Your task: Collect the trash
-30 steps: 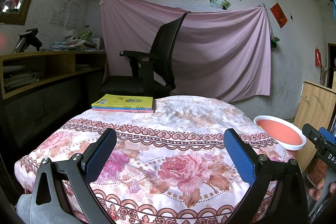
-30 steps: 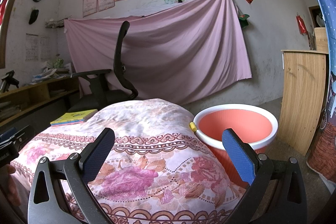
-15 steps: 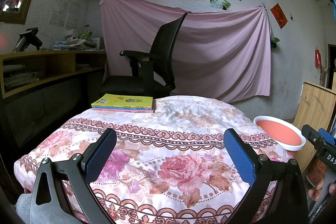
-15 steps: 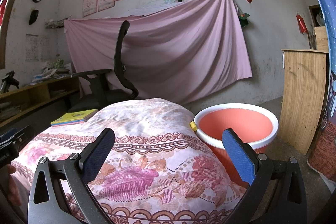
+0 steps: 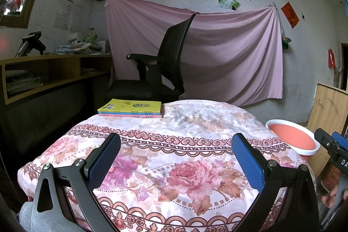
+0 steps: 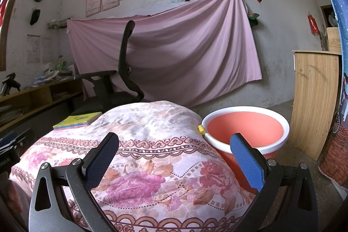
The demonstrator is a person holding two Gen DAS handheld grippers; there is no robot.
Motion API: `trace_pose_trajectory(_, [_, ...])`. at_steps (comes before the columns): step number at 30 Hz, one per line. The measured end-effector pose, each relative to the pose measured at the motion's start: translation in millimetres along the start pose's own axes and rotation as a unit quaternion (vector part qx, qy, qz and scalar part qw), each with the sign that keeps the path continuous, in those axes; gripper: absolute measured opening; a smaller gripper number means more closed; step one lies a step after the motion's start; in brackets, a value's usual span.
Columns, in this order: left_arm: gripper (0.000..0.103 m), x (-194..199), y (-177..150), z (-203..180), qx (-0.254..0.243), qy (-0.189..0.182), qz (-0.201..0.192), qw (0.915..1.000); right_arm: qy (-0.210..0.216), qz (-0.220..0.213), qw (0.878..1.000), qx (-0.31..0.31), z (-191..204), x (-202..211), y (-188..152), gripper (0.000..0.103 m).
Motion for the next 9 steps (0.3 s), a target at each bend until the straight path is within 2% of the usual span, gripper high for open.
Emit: trace_pose_trajectory(9, [0.100,-2.0,-0.2,0.5,0.000,-0.001,0.002,1.0000,0.001,0.002,1.000,-0.002,6.8,2.2,-3.3,0.103])
Point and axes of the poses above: each gripper's, at about its wrist camera, not at the fingertips, and x roughly against the way its jaws point, z to its left, y to its top, the point moved 1 cm from there along -x, roughly the way its jaws point, and after that the axes turned 13 degrees about -x, right-handed, at the moved point
